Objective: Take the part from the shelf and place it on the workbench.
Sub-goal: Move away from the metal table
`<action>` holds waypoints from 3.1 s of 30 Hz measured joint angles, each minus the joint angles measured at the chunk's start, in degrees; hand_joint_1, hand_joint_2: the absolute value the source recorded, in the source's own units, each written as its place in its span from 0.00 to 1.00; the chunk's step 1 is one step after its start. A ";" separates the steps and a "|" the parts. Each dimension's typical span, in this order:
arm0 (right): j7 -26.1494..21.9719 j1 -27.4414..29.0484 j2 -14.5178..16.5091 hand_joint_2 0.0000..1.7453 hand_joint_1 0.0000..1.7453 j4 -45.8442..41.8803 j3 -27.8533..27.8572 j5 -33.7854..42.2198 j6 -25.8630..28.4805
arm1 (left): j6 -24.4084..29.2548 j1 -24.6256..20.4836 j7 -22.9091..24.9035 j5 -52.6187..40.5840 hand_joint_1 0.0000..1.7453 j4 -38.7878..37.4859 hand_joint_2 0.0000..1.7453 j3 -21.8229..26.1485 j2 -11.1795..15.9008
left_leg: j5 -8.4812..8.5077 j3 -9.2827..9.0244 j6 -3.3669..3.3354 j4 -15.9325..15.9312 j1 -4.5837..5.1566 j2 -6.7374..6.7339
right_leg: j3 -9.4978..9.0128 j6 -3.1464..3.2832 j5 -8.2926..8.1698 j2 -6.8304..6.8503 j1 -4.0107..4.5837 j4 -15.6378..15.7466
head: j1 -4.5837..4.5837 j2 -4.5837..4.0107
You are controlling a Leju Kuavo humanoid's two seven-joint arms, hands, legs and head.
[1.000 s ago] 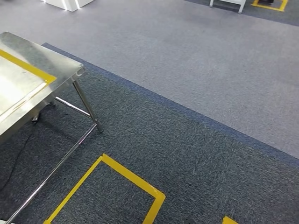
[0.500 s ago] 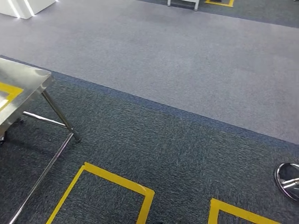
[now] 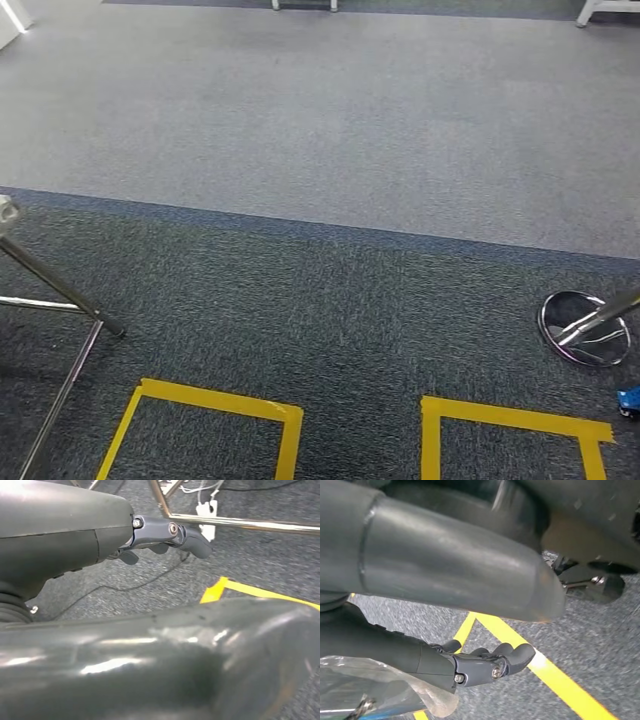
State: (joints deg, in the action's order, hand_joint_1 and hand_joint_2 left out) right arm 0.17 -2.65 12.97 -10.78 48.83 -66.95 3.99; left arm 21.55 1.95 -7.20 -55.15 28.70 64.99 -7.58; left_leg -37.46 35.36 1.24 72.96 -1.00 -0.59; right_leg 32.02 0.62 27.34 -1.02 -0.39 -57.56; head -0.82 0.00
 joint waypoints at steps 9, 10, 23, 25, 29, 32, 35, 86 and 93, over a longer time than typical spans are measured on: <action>-2.30 0.27 -0.49 0.00 0.00 -0.03 0.69 0.72 1.74 | 1.17 -3.08 -4.13 -1.93 0.00 -5.60 0.00 2.11 1.17 | 9.04 -5.03 -1.68 -15.13 0.18 4.66 | 1.30 -1.65 -0.66 -6.78 -0.15 -0.47 | -0.04 0.00; -2.40 0.35 -0.60 0.00 0.00 -0.05 0.75 0.69 2.01 | 1.17 -3.59 -4.38 -2.03 0.00 -6.46 0.00 2.11 1.10 | 9.30 -5.10 -1.94 -15.51 0.18 3.99 | 1.74 -1.91 -0.52 -6.28 -0.21 -0.75 | -0.07 0.00; -2.23 -0.25 -3.21 0.00 0.00 -0.71 1.49 0.94 4.68 | -1.80 -6.49 -6.88 -2.45 0.00 -13.18 0.00 2.11 -1.98 | 9.32 -5.59 -1.39 -15.94 0.91 -5.63 | -0.11 -2.24 0.74 5.06 -0.01 -0.11 | -0.41 0.00; -1.15 -0.05 -3.51 0.00 0.00 -0.78 1.75 0.94 4.84 | -2.45 -6.97 -7.80 -1.90 0.00 -13.54 0.00 2.14 -2.70 | 8.98 -5.82 -0.83 -15.75 0.69 -5.90 | -0.03 -1.51 0.48 3.83 0.00 -0.02 | -0.36 0.00; 0.12 0.02 -3.88 0.00 0.00 -0.87 2.17 0.97 5.12 | -2.76 -7.46 -8.40 -1.82 0.00 -14.18 0.00 2.14 -3.89 | 2.56 -1.83 -0.32 -5.45 0.28 -0.83 | 0.06 -0.26 -0.17 1.27 -0.07 0.19 | -0.06 0.00; 0.48 0.09 -3.96 0.00 0.00 -0.90 2.42 1.32 5.13 | -2.25 -7.48 -8.33 -2.60 0.00 -14.59 0.00 2.05 -4.34 | 1.19 1.49 -0.93 1.55 0.45 0.11 | 0.13 -0.04 -0.33 -1.48 0.39 0.12 | -0.08 0.00; 0.05 0.17 -3.99 0.00 0.00 -0.99 3.05 2.01 5.39 | 1.03 -7.99 -7.74 -4.60 0.00 -14.69 0.00 1.38 -4.72 | 7.59 -2.02 -2.18 -7.80 0.90 2.60 | 0.04 -0.11 -0.39 -3.90 0.56 -0.03 | -0.09 0.00; 2.70 0.51 -1.02 0.00 0.00 -1.35 8.97 5.81 8.29 | 0.42 -8.37 -6.05 -9.64 0.00 -15.23 0.00 -4.33 -3.96 | 9.17 -5.34 -0.76 -15.58 0.78 -5.73 | -0.03 -1.95 1.03 3.50 -0.38 -0.51 | -0.54 0.00; 2.06 0.24 -0.90 0.00 0.00 -1.35 9.37 6.27 8.22 | 0.37 -8.27 -5.79 -10.01 0.00 -15.23 0.00 -4.67 -3.94 | 1.29 1.76 -0.21 1.33 0.38 0.07 | 0.16 -0.41 0.34 -1.40 -0.25 -0.28 | -0.07 0.00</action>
State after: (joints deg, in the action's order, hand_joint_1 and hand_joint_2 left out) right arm 2.23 -2.41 12.07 -12.13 58.21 -60.68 12.22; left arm 21.92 -6.32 -12.99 -65.16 13.46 60.32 -11.53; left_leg -36.17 37.13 1.03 74.29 -0.61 -0.52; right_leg 32.18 0.22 27.68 -2.41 -0.64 -57.84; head -0.89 0.00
